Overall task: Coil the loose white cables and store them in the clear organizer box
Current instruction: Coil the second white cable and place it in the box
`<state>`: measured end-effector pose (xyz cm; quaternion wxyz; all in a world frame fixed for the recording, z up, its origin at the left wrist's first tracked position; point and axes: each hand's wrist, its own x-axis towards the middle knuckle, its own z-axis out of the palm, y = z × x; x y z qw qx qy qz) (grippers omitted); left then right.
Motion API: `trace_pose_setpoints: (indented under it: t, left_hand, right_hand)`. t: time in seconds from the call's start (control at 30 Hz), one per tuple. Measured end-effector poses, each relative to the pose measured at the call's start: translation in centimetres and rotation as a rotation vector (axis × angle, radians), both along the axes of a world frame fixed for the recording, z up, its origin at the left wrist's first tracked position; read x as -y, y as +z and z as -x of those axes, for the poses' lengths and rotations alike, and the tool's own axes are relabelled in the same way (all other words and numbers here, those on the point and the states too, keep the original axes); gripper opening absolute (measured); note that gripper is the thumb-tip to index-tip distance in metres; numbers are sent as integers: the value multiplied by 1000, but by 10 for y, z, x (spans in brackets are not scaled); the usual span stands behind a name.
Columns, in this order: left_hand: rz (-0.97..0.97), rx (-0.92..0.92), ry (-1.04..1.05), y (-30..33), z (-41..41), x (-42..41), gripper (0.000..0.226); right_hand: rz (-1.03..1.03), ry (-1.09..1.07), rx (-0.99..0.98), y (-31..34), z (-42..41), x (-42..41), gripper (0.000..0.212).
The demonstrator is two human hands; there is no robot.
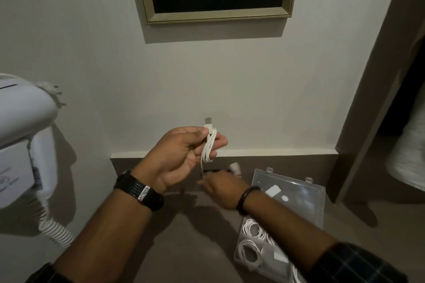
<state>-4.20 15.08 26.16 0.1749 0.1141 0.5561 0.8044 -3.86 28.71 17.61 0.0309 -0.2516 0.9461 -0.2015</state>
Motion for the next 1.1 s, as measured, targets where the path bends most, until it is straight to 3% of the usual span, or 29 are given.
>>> trace_pose_setpoints:
  t: [0.1, 0.23, 0.37, 0.53, 0.77, 0.87, 1.0, 1.1]
  left_hand:
    - [75, 22, -32, -5, -10, -1, 26]
    - [212, 25, -20, -17, -13, -7, 28]
    - [391, -38, 200, -22, -2, -15, 24]
    - [356, -71, 402, -23, 8, -15, 22]
    - [-2, 72, 77, -9, 2, -11, 26]
    - [-43, 126, -39, -8, -4, -12, 28]
    - [-25, 238, -107, -18, -5, -17, 31]
    - [-25, 283, -160, -31, -5, -28, 34]
  right_hand:
    - [-77, -165, -93, 19, 38, -41, 29]
    - [-123, -184, -243, 66, 57, -57, 31]
    - [-133, -208, -207, 92, 46, -47, 38]
    - [228, -92, -60, 66, -13, -6, 36]
    - [401, 18, 208, 2, -35, 12, 29]
    - [597, -119, 391, 17, -13, -25, 26]
    - [787, -21, 580, 42, 0, -69, 8]
    - [1001, -106, 654, 40, -4, -79, 20]
